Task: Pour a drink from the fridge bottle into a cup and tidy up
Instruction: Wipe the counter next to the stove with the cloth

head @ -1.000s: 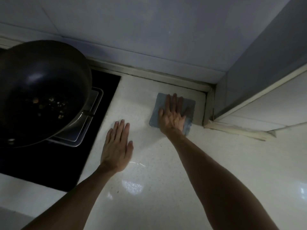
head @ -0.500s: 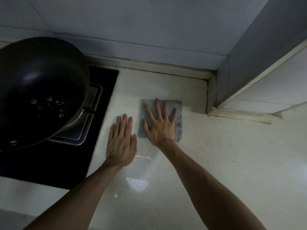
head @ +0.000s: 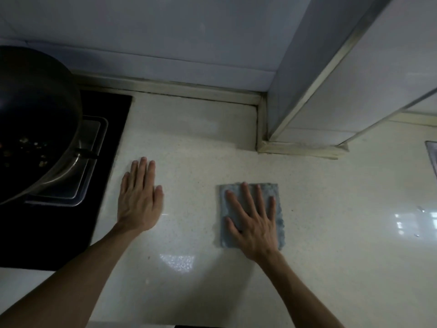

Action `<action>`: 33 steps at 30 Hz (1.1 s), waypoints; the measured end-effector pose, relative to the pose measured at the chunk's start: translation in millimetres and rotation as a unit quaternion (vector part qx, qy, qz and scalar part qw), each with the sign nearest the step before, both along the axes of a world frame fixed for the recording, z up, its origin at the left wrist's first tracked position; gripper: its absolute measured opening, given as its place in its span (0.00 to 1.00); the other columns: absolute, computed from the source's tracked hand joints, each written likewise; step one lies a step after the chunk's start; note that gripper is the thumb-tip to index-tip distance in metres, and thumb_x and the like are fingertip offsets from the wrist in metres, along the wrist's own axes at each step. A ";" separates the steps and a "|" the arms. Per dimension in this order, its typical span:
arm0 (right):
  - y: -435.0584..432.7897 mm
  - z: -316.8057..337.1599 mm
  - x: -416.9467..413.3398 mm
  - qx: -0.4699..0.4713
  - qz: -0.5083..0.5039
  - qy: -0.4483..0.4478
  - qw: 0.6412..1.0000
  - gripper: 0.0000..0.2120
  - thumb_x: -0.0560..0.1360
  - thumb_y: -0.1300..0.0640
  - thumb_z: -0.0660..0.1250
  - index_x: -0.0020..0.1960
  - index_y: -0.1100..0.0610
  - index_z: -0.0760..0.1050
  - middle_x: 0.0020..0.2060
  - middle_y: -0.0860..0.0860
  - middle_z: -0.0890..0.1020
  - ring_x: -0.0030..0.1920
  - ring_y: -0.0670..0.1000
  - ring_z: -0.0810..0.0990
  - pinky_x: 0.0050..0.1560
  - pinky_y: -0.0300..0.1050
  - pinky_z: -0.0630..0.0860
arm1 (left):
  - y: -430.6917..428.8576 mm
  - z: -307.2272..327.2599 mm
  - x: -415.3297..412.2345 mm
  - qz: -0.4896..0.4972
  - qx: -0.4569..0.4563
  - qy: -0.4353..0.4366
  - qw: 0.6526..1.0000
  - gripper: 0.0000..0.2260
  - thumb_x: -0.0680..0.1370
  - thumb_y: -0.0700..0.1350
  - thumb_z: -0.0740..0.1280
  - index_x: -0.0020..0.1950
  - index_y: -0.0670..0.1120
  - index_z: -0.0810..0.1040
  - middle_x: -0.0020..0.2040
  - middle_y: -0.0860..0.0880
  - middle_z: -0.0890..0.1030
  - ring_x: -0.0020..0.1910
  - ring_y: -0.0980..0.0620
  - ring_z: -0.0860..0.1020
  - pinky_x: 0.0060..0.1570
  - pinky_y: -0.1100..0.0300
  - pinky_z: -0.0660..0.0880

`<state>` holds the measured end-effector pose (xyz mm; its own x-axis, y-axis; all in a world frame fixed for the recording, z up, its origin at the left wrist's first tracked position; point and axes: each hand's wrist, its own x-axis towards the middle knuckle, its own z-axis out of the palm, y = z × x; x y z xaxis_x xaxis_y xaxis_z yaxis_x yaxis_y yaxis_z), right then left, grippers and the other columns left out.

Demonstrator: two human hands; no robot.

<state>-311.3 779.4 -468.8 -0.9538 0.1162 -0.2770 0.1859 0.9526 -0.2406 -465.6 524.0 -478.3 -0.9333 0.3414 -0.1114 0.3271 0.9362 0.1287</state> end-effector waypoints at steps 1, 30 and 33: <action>8.4 1.0 -3.2 0.004 -0.011 -0.008 1.000 0.34 0.76 0.30 0.38 0.79 0.41 0.37 0.78 0.49 0.34 0.77 0.55 0.30 0.73 0.68 0.35 | 0.8 0.8 -0.1 0.003 0.000 -0.001 1.000 0.30 0.79 0.53 0.45 0.80 0.42 0.50 0.80 0.42 0.50 0.79 0.45 0.48 0.77 0.46 0.50; 1.3 4.5 14.2 0.004 -0.029 -0.010 1.000 0.33 0.77 0.30 0.43 0.78 0.39 0.36 0.78 0.47 0.33 0.77 0.53 0.31 0.73 0.65 0.34 | -0.8 -1.0 -1.8 0.000 0.001 -0.001 1.000 0.30 0.79 0.54 0.44 0.80 0.42 0.51 0.80 0.43 0.50 0.79 0.46 0.47 0.77 0.46 0.51; 37.1 8.8 8.7 0.018 -0.068 -0.030 0.997 0.36 0.73 0.28 0.35 0.77 0.40 0.32 0.77 0.48 0.31 0.77 0.53 0.29 0.73 0.64 0.32 | 2.2 -0.3 -0.8 0.007 -0.001 -0.002 1.000 0.31 0.79 0.54 0.44 0.80 0.42 0.51 0.80 0.43 0.50 0.79 0.45 0.47 0.77 0.46 0.51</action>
<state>-302.7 816.4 -460.0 -0.9105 0.2546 -0.3259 0.3272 0.9255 -0.1909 -466.4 526.3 -478.6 -0.9373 0.3289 -0.1154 0.3145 0.9407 0.1270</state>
